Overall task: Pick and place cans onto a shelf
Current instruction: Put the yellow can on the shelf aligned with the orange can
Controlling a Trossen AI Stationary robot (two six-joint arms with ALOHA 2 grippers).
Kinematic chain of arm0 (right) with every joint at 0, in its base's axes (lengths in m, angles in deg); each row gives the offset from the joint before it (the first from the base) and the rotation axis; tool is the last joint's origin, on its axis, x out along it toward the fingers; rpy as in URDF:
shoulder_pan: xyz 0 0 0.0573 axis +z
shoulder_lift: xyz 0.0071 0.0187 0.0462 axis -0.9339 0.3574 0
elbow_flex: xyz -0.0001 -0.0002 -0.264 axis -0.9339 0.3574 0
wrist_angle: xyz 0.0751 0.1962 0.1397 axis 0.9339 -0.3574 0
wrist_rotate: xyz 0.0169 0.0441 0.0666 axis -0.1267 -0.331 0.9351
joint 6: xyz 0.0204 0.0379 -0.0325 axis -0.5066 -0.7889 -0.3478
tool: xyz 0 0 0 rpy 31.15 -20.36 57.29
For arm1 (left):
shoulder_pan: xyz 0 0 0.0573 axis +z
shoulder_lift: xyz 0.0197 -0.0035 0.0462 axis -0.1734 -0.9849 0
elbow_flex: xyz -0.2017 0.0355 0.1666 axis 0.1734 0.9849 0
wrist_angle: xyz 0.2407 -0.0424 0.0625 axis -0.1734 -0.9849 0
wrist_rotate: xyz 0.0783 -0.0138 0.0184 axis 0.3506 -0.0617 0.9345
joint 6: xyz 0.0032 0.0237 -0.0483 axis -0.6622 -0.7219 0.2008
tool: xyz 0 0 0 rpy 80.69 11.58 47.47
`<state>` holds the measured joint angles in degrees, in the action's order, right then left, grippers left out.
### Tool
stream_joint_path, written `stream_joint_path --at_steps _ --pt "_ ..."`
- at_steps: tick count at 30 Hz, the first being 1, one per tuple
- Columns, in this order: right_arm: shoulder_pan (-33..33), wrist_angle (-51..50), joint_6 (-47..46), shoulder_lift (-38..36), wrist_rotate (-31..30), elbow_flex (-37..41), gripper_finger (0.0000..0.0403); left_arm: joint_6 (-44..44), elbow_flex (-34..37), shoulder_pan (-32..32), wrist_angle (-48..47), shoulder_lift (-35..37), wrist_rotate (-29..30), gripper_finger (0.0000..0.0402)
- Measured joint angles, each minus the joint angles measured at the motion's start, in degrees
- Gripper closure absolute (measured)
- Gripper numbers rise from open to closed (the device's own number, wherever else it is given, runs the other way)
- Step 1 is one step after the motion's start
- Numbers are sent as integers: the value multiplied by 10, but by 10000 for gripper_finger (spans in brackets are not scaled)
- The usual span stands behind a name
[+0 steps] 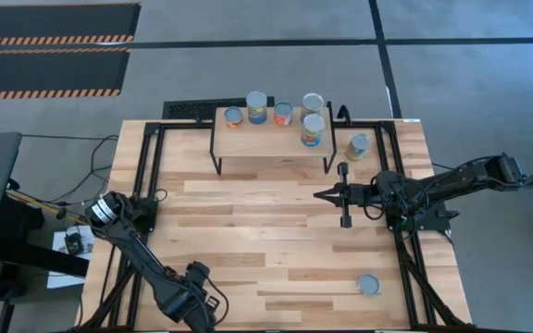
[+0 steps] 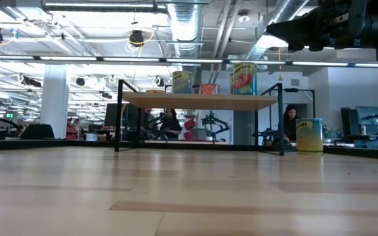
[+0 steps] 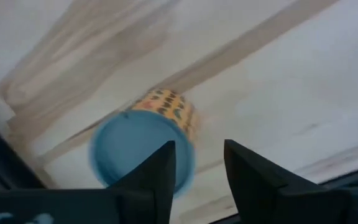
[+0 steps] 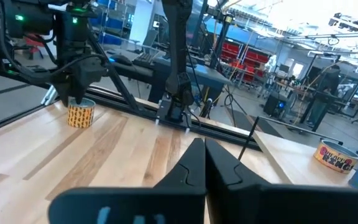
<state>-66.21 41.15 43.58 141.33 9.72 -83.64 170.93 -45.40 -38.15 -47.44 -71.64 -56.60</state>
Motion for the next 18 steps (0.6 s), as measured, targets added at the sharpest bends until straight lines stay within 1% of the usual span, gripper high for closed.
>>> stream_joint_path --at_steps 3,5,9,13,16,18 --pt "0 0 7 0 -1 0 393 10 0 -2 4 0 3 275" --pt "0 0 14 0 -1 0 393 20 0 -5 4 0 13 284" --pt "0 1 20 0 -1 0 393 24 0 -10 5 -13 16 320" --pt "-1 1 19 0 -1 0 393 -4 -2 -7 20 -23 6 357" --pt "-4 1 17 0 -1 0 393 -37 -3 -2 14 -23 0 385" --pt "-5 1 16 0 -2 0 393 -65 -10 3 -13 -24 24 396"
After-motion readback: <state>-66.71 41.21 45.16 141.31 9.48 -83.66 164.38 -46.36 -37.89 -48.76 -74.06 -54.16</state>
